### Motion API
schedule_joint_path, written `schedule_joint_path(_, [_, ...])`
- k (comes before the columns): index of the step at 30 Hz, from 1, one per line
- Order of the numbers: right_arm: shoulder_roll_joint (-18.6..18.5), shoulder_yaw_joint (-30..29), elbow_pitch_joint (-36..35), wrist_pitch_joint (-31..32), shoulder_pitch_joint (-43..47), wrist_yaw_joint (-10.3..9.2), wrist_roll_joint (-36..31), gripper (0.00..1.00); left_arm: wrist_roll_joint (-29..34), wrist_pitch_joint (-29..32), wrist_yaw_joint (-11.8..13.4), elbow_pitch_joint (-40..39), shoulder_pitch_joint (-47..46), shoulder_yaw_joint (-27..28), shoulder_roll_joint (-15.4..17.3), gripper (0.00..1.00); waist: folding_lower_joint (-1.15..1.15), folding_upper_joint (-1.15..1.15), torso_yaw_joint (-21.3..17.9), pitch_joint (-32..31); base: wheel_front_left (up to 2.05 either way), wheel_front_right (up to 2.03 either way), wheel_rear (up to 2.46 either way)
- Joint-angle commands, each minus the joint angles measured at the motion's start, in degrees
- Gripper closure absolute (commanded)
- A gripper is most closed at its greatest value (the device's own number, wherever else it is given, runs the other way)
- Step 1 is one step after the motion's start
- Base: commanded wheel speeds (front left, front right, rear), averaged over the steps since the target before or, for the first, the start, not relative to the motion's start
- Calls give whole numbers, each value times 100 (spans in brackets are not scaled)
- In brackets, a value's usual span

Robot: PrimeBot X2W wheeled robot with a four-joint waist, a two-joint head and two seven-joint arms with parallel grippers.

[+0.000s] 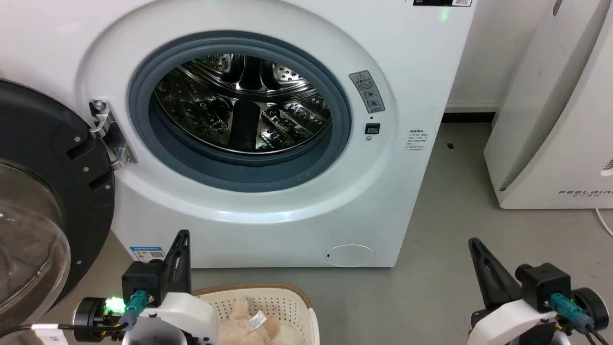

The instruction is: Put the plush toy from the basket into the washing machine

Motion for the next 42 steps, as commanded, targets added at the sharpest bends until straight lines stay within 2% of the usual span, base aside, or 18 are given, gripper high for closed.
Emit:
schedule_joint_path(1, [-1,-3,-21,9,-80,-4,-44,100,15,2,-31,-25,80,15,-1,100,0,0,0,0,0,0,0])
schedule_joint_path(15, [-1,-3,-21,9,-80,-4,-44,100,15,2,-31,-25,80,15,-1,100,0,0,0,0,0,0,0])
schedule_joint_path(16, [0,1,0,0,0,0,0,0,0,0,1,0,0,0,0,0,0,0,0,0,0,0,0])
schedule_joint_path(30, [0,-118,-89,-183,2,0,253,0,-85,-184,72,372,-169,-147,0,0,0,0,-4,109,0,0,0])
schedule_joint_path(31, [0,-152,-118,-242,-36,0,331,0,-136,-244,32,707,-340,-210,0,0,0,0,-19,231,0,0,0])
schedule_joint_path(42, [0,-193,-192,-362,-201,0,490,0,-321,-316,-62,1594,-798,-326,1,0,0,0,-78,628,0,0,0])
